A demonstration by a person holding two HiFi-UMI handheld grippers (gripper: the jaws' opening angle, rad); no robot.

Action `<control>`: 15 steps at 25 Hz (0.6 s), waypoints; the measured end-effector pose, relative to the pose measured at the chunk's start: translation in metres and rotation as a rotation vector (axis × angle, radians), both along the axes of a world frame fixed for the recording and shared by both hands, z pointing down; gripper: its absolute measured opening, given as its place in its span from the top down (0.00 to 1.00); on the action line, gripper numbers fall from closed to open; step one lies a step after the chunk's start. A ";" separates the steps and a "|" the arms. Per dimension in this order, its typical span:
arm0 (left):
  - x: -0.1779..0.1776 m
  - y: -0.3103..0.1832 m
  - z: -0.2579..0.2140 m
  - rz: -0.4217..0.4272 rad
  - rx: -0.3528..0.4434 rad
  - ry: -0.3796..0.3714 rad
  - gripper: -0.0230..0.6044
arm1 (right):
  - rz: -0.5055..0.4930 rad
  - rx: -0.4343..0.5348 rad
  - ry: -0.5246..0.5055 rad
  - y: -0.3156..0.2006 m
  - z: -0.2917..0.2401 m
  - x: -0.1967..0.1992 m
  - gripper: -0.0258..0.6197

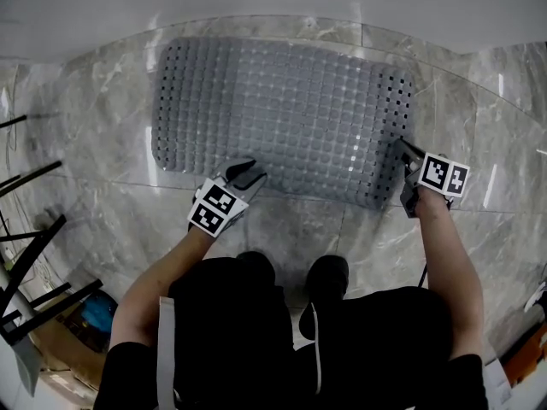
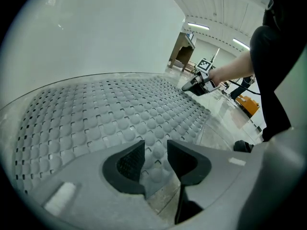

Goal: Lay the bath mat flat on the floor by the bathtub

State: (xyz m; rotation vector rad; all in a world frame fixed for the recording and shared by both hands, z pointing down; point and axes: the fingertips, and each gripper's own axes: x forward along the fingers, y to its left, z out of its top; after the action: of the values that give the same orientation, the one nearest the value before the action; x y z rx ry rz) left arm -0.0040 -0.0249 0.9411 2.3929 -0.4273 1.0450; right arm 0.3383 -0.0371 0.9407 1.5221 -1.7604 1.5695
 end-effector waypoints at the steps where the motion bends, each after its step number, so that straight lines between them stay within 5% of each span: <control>1: 0.000 -0.004 -0.004 -0.016 0.006 0.010 0.72 | 0.015 0.020 -0.013 -0.002 -0.007 0.001 0.94; 8: -0.022 -0.050 -0.063 -0.200 0.067 0.085 0.72 | -0.012 0.142 -0.018 -0.030 -0.072 0.004 0.95; 15: -0.044 -0.094 -0.154 -0.308 0.211 0.193 0.72 | -0.187 0.339 -0.072 -0.059 -0.173 -0.039 0.96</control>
State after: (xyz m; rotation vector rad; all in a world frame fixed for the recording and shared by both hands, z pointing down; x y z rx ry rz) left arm -0.0478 -0.1186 0.7875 2.4759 -0.8399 0.6535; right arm 0.2989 -0.0964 0.7672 1.4023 -2.2292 1.2993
